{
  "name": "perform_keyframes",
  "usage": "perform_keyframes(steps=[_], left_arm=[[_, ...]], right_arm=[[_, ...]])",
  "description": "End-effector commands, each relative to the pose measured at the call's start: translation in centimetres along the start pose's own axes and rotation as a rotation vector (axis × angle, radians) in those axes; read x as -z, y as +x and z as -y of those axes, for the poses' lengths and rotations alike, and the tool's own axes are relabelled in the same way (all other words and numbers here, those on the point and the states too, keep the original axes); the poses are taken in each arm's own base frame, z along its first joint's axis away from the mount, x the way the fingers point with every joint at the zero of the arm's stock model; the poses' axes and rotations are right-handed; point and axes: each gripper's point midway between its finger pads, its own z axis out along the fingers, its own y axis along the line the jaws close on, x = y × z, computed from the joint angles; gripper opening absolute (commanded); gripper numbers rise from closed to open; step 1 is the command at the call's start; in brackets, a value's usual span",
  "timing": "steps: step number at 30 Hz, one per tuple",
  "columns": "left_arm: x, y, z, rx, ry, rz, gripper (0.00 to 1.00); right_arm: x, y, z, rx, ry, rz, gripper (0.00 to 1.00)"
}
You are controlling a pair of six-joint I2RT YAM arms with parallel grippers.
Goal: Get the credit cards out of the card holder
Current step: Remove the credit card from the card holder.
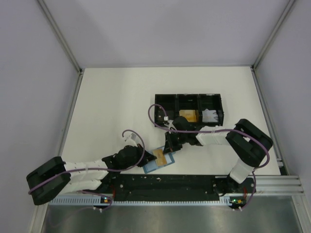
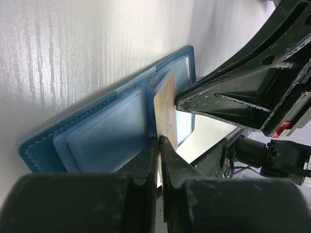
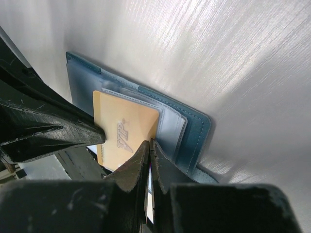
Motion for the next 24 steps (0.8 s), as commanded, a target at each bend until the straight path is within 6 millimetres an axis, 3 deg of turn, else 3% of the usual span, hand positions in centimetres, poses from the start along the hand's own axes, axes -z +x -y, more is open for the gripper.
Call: perform_keyframes(steps=[1, 3, 10, 24], left_arm=[[0.2, -0.1, 0.5, 0.009, 0.037, 0.009, 0.04], [0.2, -0.2, 0.5, 0.008, 0.041, 0.014, 0.00], [0.5, -0.2, 0.3, 0.021, 0.047, 0.019, 0.00], [2.4, -0.9, -3.6, 0.013, -0.092, 0.070, 0.00]], right_arm=[[-0.5, 1.6, 3.3, -0.002, 0.130, -0.054, 0.02], [-0.5, 1.6, 3.3, -0.005, 0.131, -0.054, 0.02], [-0.7, 1.7, 3.6, -0.012, 0.142, -0.059, 0.02], [-0.4, 1.3, 3.7, -0.004, 0.160, -0.045, 0.01]])
